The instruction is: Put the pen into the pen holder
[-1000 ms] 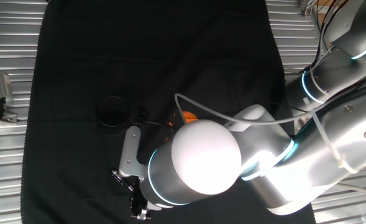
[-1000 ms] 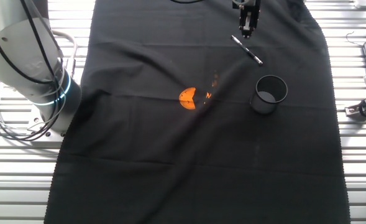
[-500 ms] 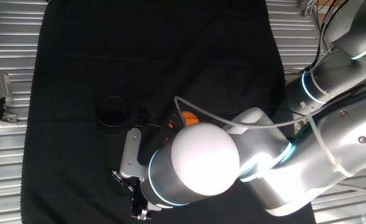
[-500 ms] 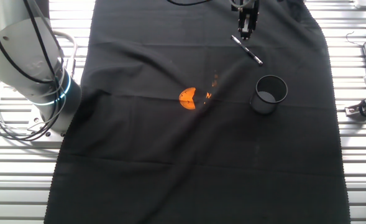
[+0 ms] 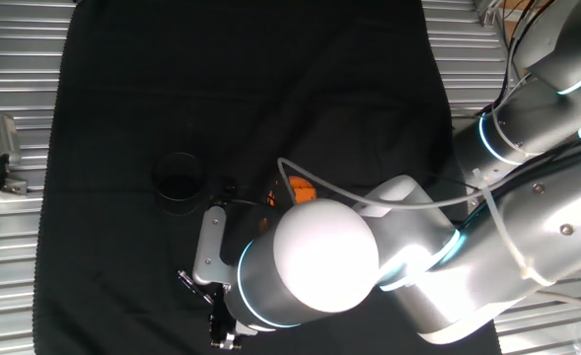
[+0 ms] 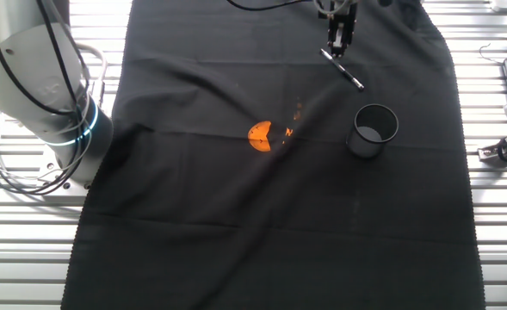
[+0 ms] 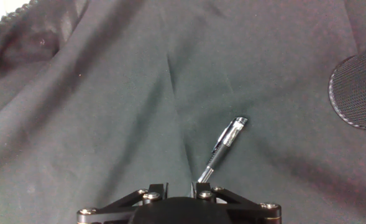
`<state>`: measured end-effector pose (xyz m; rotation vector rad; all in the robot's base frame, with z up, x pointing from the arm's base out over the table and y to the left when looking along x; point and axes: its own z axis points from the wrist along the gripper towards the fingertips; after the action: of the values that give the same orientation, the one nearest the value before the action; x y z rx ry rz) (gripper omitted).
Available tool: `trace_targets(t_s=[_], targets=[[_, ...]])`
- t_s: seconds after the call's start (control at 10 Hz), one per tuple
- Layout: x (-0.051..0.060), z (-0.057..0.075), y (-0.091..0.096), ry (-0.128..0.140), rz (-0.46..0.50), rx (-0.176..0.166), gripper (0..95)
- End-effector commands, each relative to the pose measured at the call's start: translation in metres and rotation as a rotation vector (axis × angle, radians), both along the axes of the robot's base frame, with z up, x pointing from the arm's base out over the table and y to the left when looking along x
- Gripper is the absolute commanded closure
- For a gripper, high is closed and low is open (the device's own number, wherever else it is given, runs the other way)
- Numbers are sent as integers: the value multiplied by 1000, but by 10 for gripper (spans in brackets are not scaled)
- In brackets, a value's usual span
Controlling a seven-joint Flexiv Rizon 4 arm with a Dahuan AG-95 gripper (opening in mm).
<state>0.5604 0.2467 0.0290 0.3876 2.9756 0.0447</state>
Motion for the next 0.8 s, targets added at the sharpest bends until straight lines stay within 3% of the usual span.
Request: trace_targets(t_s=[0.1,0.8], targets=[[-1,1,-1,0,1,2,760],[-7,-6,-2,-9,1,4,760]])
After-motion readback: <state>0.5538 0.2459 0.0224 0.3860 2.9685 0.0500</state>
